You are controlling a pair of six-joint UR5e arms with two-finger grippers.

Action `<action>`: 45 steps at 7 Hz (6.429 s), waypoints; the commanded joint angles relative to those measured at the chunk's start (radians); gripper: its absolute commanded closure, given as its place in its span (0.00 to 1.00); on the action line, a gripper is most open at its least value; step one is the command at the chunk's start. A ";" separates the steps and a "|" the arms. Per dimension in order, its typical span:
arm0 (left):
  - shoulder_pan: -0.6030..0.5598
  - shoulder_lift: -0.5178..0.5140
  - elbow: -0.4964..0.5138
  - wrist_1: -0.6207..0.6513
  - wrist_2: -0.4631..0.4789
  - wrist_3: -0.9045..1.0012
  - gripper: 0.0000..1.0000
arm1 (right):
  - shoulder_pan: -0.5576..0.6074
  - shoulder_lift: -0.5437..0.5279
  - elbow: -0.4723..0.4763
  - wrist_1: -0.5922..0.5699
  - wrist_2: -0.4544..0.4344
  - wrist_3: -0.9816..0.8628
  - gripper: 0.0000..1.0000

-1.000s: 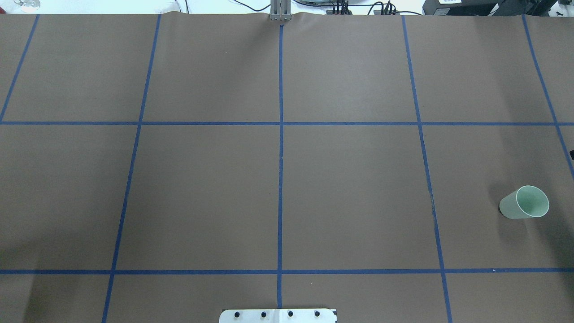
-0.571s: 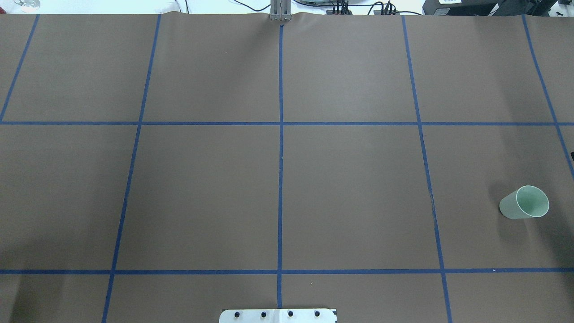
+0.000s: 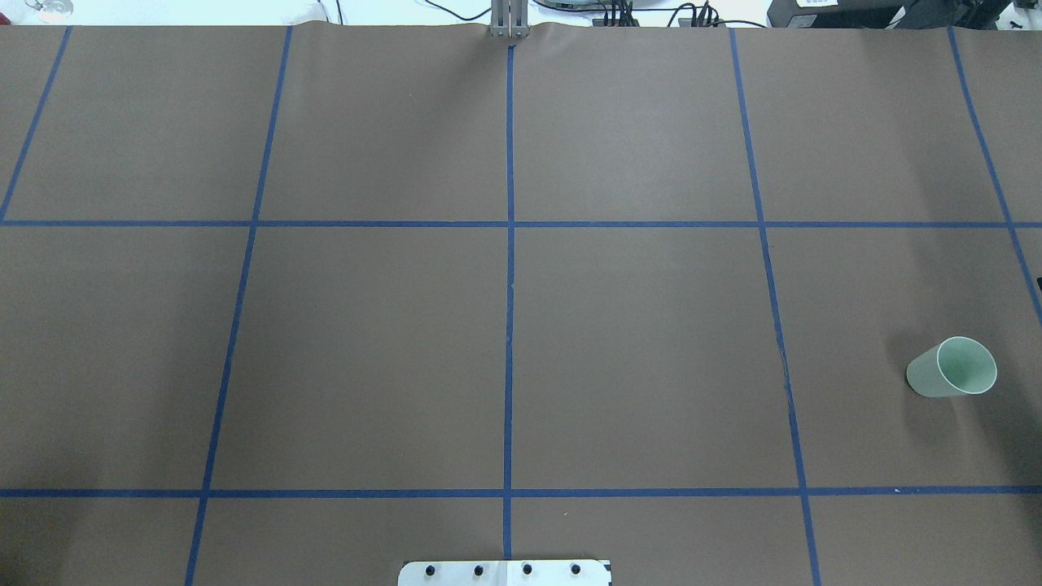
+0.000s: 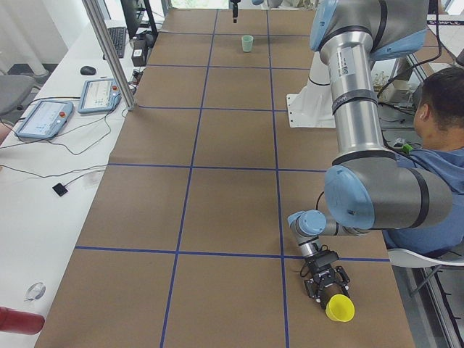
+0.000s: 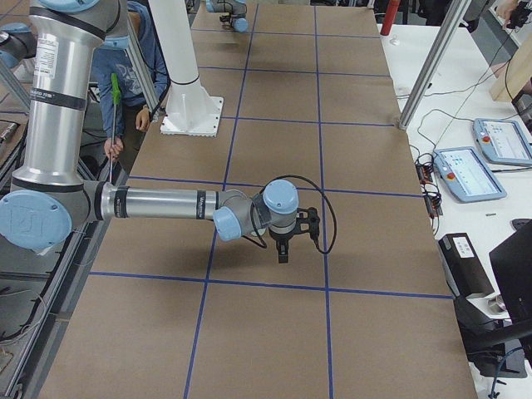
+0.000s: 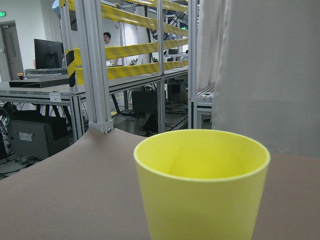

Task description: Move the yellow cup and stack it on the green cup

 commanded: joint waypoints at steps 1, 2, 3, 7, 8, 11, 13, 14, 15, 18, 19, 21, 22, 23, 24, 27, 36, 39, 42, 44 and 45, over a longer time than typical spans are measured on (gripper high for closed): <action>0.022 0.033 0.002 -0.018 -0.006 -0.011 0.02 | 0.000 -0.015 0.001 0.001 0.002 0.000 0.00; 0.023 0.057 0.002 -0.025 -0.006 -0.009 0.02 | 0.000 -0.020 0.003 0.001 0.003 0.000 0.00; 0.029 0.060 0.001 -0.039 -0.006 -0.017 0.02 | 0.000 -0.020 0.003 0.003 0.005 0.000 0.00; 0.069 0.062 0.002 -0.091 0.001 -0.043 0.76 | 0.000 -0.020 0.001 0.001 0.008 0.002 0.00; 0.075 0.108 0.001 -0.133 0.001 -0.034 0.94 | 0.000 -0.020 0.003 0.001 0.009 0.002 0.00; 0.080 0.289 -0.004 -0.240 0.129 0.086 0.99 | 0.000 -0.008 0.012 0.000 0.012 0.003 0.00; 0.066 0.304 0.031 -0.251 0.281 0.191 1.00 | 0.000 -0.006 0.016 0.001 0.017 0.003 0.00; 0.034 0.304 0.030 -0.284 0.365 0.268 1.00 | 0.000 -0.003 0.016 0.001 0.015 0.003 0.00; 0.019 0.304 0.028 -0.318 0.429 0.381 1.00 | 0.000 0.008 0.009 0.000 0.012 0.002 0.00; -0.069 0.289 0.001 -0.329 0.525 0.373 1.00 | 0.000 0.089 -0.073 -0.002 0.009 0.002 0.00; -0.089 0.290 0.002 -0.329 0.556 0.381 1.00 | 0.000 0.124 -0.126 -0.002 0.011 0.002 0.00; -0.160 0.233 0.007 -0.328 0.667 0.335 1.00 | 0.000 0.129 -0.126 -0.002 0.014 0.005 0.00; -0.179 0.202 0.014 -0.322 0.669 0.339 1.00 | 0.000 0.140 -0.137 -0.002 0.014 0.003 0.00; -0.179 0.197 0.020 -0.320 0.667 0.374 1.00 | 0.000 0.138 -0.129 -0.002 0.017 0.006 0.00; -0.188 0.173 0.049 -0.312 0.670 0.411 1.00 | 0.000 0.138 -0.135 -0.002 0.017 0.005 0.00; -0.341 0.099 0.099 -0.306 0.676 0.660 1.00 | 0.000 0.129 -0.125 -0.002 0.031 0.006 0.00; -0.805 -0.587 0.159 -0.884 1.023 1.840 1.00 | -0.006 0.218 -0.122 0.000 0.063 0.005 0.00; -0.591 -0.849 0.166 -1.007 0.964 1.934 1.00 | -0.060 0.267 -0.100 -0.002 0.123 0.006 0.00; -0.540 -1.016 0.180 -1.124 0.802 2.421 1.00 | -0.127 0.377 -0.071 -0.010 0.069 0.003 0.00; -0.520 -1.100 0.183 -1.188 0.572 2.482 1.00 | -0.188 0.495 -0.071 -0.051 -0.007 0.020 0.00; -0.515 -1.168 0.198 -1.199 0.429 2.531 1.00 | -0.211 0.581 -0.071 -0.133 -0.024 0.088 0.00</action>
